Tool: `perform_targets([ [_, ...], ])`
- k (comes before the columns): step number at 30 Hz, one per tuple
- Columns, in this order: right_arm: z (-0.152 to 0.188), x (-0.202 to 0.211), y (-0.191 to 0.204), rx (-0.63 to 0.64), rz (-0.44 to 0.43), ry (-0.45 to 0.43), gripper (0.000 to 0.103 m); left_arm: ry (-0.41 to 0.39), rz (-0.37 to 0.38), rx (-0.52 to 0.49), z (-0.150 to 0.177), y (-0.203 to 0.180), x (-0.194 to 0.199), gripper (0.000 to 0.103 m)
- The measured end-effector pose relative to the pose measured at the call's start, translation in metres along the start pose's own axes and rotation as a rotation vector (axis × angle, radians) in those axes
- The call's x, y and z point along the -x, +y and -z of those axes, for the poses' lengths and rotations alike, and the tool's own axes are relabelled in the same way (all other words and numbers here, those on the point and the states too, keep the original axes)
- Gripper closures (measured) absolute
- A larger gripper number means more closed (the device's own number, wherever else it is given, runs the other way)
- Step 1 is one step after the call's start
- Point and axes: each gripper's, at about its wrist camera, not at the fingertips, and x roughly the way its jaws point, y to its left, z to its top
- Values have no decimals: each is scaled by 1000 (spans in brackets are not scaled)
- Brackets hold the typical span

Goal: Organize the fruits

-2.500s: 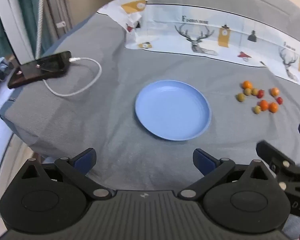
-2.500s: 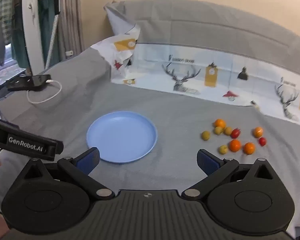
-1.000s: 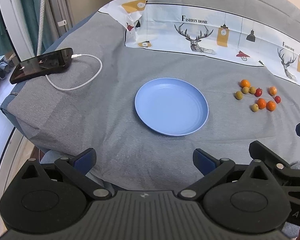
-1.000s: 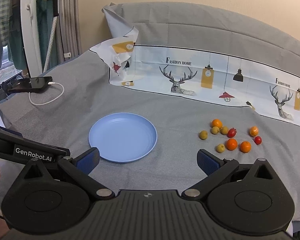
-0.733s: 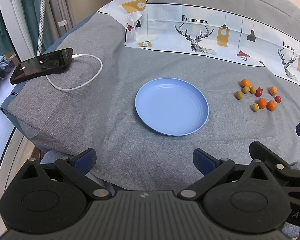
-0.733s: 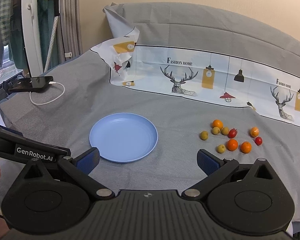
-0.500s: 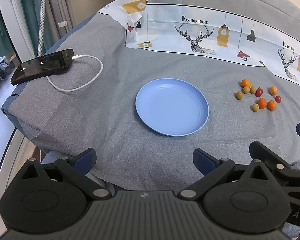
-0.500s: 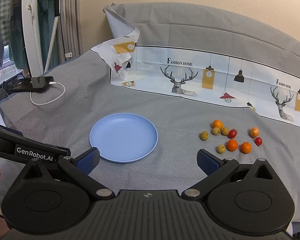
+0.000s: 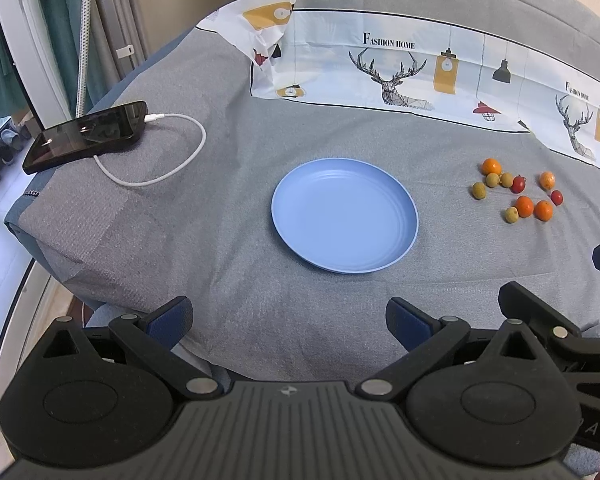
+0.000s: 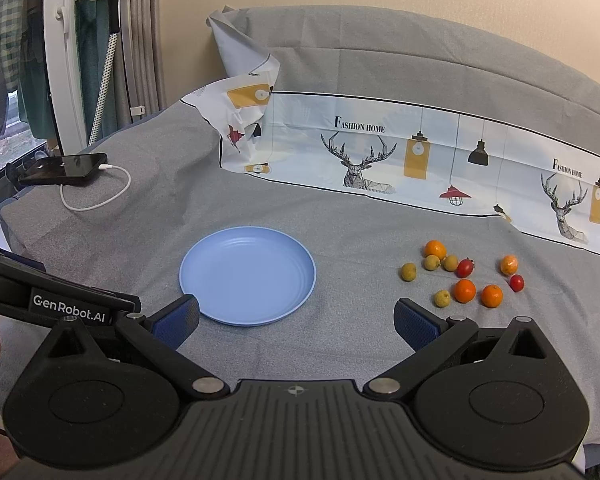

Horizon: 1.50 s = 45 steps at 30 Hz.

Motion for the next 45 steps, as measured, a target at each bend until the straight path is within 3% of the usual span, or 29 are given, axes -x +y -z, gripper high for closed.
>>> perform_targets([
  [21,3,-1,-5,-17,-9,10,0,16,-2,-13,0,-4,-3,0],
  [27,3,0,-17,-53,25,-21,0,17,20,-50,-7,-21,-3,0],
  [31,4,1,-46,-116,96,-58,0,26,61,-102,-19,-50,-8,0],
  [37,22,-10,-121,-288,278,-53,0,69,147,-223,-47,-117,-31,0],
  [41,37,-34,-180,-382,394,-30,0,110,177,-301,-69,-171,-68,0],
  [45,47,-84,-232,-420,464,8,0,154,169,-328,-87,-217,-123,0],
])
